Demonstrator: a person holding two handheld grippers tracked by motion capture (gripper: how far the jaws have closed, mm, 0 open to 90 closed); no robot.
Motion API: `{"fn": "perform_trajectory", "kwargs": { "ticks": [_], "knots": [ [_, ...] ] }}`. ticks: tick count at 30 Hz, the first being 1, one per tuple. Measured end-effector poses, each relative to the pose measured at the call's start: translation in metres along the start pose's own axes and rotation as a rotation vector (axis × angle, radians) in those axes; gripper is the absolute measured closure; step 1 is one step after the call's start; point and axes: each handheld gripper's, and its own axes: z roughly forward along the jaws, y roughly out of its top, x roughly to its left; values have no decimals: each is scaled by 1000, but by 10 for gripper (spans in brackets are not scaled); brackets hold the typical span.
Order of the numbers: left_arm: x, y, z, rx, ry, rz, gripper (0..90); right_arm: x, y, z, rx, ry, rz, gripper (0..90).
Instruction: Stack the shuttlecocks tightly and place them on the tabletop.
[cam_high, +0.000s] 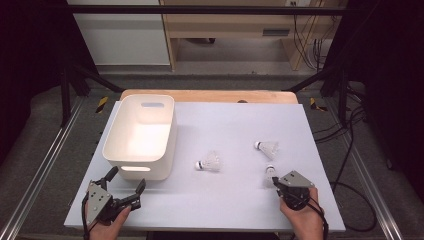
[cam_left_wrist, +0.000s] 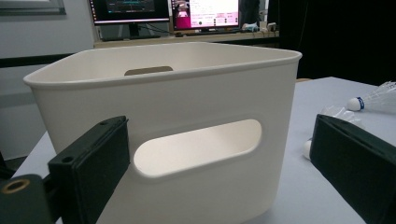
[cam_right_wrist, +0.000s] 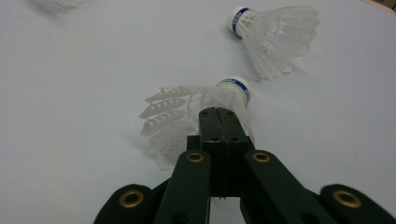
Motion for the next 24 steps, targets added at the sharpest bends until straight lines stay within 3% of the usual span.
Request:
{"fn": "perform_trajectory", "kwargs": {
  "ticks": [4,11,24],
  "knots": [
    [1,0,0,0,3,0,52,-15,0,-1,-14,-8,-1,900],
    [3,0,-1,-9,-5,2,50,-28,-2,5,-28,-2,10,900],
    [3,0,-1,-9,-16,2,51,-35,-13,4,-69,39,26,900]
  ]
}}
